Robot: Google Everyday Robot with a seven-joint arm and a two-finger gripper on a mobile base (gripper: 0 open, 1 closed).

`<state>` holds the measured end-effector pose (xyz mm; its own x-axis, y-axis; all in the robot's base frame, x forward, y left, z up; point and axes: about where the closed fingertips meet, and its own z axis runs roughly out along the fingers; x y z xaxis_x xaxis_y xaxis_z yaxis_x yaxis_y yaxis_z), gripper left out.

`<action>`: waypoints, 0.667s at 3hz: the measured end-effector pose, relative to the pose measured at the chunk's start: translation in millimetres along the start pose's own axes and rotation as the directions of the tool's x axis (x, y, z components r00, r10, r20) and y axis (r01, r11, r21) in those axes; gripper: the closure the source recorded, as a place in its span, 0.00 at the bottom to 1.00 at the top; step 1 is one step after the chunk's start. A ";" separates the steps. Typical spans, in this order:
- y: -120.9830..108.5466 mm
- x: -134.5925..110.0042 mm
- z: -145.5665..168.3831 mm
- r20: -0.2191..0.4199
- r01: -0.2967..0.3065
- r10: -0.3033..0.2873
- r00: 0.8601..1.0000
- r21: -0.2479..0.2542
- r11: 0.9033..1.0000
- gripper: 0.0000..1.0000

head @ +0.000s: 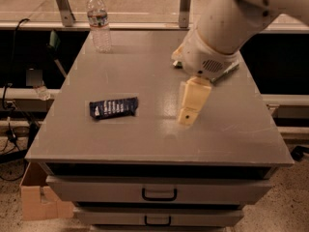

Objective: Pick rxbar blueberry

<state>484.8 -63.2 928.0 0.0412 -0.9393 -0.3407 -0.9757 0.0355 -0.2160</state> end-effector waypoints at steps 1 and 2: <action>-16.2 -48.7 47.1 0.085 0.055 -0.052 0.995 -0.039 0.998 0.00; -22.9 -78.9 87.1 0.141 0.062 -0.051 0.989 -0.073 0.995 0.00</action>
Offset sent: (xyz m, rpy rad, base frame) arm 0.0567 0.1525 -0.0809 0.1893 0.0915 0.1306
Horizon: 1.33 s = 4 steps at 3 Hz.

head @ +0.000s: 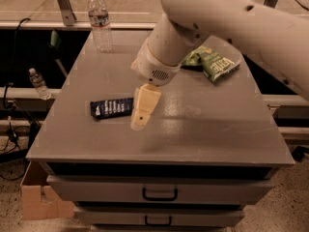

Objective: Pick rxbar blueberry

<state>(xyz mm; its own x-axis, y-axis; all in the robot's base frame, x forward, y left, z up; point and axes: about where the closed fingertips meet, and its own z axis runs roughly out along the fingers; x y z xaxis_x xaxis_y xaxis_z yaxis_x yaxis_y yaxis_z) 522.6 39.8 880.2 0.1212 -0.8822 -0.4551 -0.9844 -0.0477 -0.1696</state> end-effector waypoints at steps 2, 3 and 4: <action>-16.8 -17.9 58.3 0.072 -0.029 0.032 0.997 -0.035 0.999 0.00; -24.3 -18.9 73.0 0.095 -0.057 0.061 0.994 -0.039 0.998 0.14; -30.2 -14.2 78.5 0.106 -0.082 0.086 0.991 -0.041 0.996 0.37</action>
Offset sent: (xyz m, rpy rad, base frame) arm 0.0390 0.0626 -0.0610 0.1229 0.0731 -0.0196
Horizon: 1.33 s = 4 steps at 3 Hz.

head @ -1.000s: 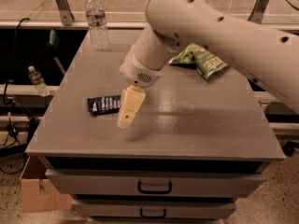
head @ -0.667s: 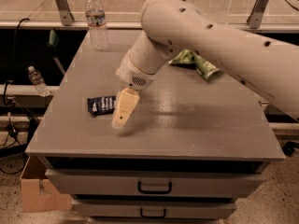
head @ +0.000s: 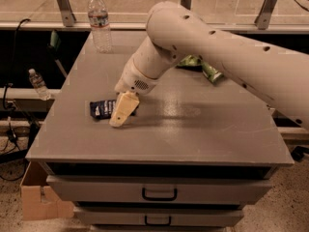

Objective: Pick rxbar blueberry

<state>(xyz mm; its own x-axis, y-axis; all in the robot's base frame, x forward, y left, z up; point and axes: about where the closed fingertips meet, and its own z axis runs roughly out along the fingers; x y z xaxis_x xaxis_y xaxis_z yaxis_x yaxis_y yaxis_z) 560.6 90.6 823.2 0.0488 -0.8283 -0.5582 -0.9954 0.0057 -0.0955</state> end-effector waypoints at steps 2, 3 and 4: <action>-6.3 2.7 -9.1 0.025 -0.017 0.017 1.000 0.012 1.000 0.84; -6.4 2.6 -9.3 0.025 -0.017 0.017 1.000 0.012 1.000 1.00; -12.6 -7.4 -43.9 0.121 -0.013 0.008 0.993 0.042 0.999 1.00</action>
Offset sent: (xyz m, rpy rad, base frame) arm 0.0068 -0.0264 0.0336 0.1155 -0.0239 -0.0390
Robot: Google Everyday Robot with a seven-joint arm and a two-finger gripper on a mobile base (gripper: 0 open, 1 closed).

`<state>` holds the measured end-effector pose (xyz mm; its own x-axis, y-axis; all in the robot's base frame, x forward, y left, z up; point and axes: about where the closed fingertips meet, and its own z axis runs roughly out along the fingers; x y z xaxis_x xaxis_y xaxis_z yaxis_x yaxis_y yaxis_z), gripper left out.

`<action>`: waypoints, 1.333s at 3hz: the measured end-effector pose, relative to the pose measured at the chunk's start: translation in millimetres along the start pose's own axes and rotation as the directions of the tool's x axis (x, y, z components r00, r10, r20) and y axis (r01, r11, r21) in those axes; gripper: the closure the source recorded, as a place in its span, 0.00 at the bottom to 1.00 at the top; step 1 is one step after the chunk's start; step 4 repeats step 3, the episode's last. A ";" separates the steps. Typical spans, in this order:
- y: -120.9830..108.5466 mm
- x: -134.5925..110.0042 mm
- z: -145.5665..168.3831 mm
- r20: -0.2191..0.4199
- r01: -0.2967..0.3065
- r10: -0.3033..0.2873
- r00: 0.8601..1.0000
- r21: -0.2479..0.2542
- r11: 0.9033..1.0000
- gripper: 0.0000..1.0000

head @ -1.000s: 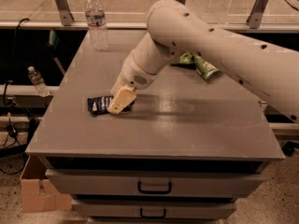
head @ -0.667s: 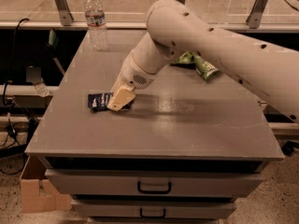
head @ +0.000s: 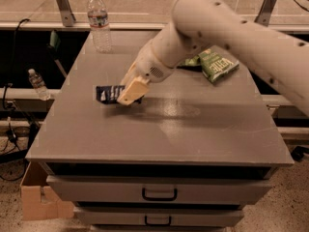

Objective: Pick rxbar blueberry

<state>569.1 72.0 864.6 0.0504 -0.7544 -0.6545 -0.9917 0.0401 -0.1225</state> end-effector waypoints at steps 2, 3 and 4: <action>-17.3 -46.0 -74.8 0.234 0.017 -0.028 0.972 0.048 0.999 1.00; -16.6 -44.7 -72.9 0.230 0.018 -0.028 0.973 0.046 0.999 1.00; -16.6 -44.7 -72.9 0.230 0.018 -0.028 0.973 0.046 0.999 1.00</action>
Offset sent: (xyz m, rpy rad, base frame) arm 0.0040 -0.0152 0.0567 0.1621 -0.0384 0.0135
